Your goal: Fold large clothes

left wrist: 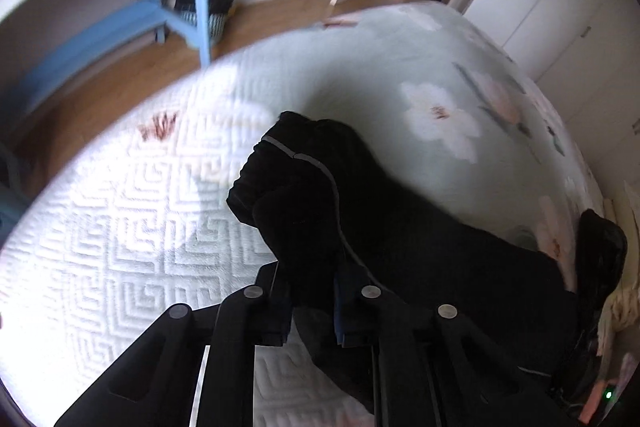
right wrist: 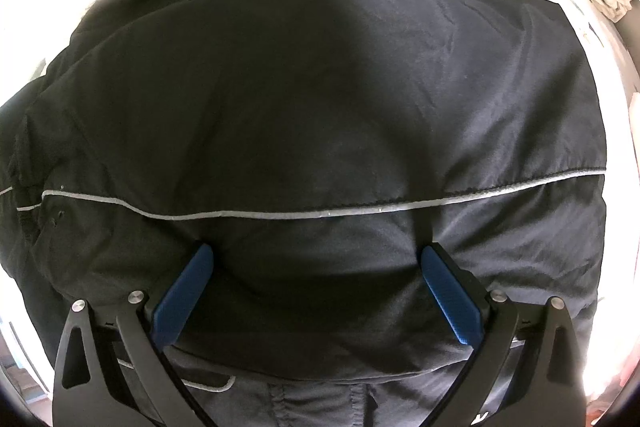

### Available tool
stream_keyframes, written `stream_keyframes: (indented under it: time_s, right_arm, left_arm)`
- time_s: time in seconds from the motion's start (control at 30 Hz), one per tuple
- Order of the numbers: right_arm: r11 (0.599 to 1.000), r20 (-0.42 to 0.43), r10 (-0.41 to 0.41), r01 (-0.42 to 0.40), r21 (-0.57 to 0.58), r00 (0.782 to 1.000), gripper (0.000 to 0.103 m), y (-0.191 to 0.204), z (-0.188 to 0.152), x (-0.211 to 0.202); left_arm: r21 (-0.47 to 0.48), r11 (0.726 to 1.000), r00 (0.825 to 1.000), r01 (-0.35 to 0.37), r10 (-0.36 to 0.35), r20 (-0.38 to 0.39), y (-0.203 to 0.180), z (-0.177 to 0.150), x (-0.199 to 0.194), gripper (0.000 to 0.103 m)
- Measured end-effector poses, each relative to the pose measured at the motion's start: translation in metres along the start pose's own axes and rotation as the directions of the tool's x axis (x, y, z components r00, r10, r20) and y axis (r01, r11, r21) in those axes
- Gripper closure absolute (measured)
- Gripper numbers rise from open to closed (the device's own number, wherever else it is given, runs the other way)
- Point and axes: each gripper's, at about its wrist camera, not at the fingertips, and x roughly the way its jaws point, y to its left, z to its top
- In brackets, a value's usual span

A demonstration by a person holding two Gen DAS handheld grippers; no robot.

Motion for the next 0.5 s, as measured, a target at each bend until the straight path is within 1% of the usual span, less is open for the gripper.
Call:
stream_keyframes:
  time_s: [0.07,0.13,0.17,0.2,0.23,0.27,0.3,0.33,0.37,0.43,0.5]
  right_arm:
    - [1.000,0.009,-0.010,0.010,-0.013,1.000,0.000,0.003,-0.001,-0.005]
    - [0.998,0.038,-0.018,0.021,-0.054,0.999,0.006,0.011,-0.004,-0.019]
    - [0.997,0.054,-0.013,0.017,-0.074,0.998,0.006,0.017,-0.005,-0.026]
    - [0.994,0.090,0.005,0.004,-0.105,0.996,0.006,0.026,-0.007,-0.038]
    - [0.991,0.123,0.028,-0.012,-0.131,0.992,0.006,0.036,-0.009,-0.049]
    - [0.985,0.150,0.075,-0.049,-0.166,0.986,0.007,0.052,-0.011,-0.061]
    - [0.977,0.169,0.119,-0.085,-0.197,0.978,0.009,0.066,-0.012,-0.069]
    - [0.968,0.188,0.155,-0.111,-0.225,0.970,0.014,0.079,-0.012,-0.074]
    - [0.956,0.208,0.186,-0.128,-0.262,0.960,0.016,0.097,-0.012,-0.078]
    - [0.941,0.217,0.206,-0.133,-0.311,0.954,0.026,0.131,-0.007,-0.072]
    - [0.935,0.198,0.216,-0.143,-0.326,0.956,0.026,0.154,-0.002,-0.053]
  left_arm:
    - [0.027,1.000,0.999,0.015,-0.016,0.042,-0.011,-0.004,-0.027,0.090]
    - [0.063,0.997,0.996,0.036,-0.042,0.084,-0.024,-0.009,-0.052,0.090]
    - [0.092,0.995,0.993,0.047,-0.057,0.108,-0.036,-0.014,-0.068,0.090]
    - [0.112,0.992,0.990,0.059,-0.073,0.123,-0.045,-0.017,-0.080,0.090]
    - [0.133,0.987,0.984,0.086,-0.105,0.142,-0.058,-0.024,-0.096,0.090]
    - [0.147,0.984,0.980,0.104,-0.126,0.150,-0.068,-0.030,-0.107,0.090]
    - [0.164,0.980,0.978,0.113,-0.139,0.157,-0.079,-0.036,-0.115,0.090]
    - [0.177,0.977,0.976,0.118,-0.147,0.162,-0.087,-0.039,-0.121,0.090]
    - [0.196,0.972,0.972,0.131,-0.165,0.166,-0.097,-0.046,-0.129,0.090]
    - [0.219,0.964,0.969,0.151,-0.189,0.161,-0.113,-0.055,-0.136,0.090]
    - [0.239,0.955,0.965,0.176,-0.215,0.148,-0.131,-0.066,-0.141,0.090]
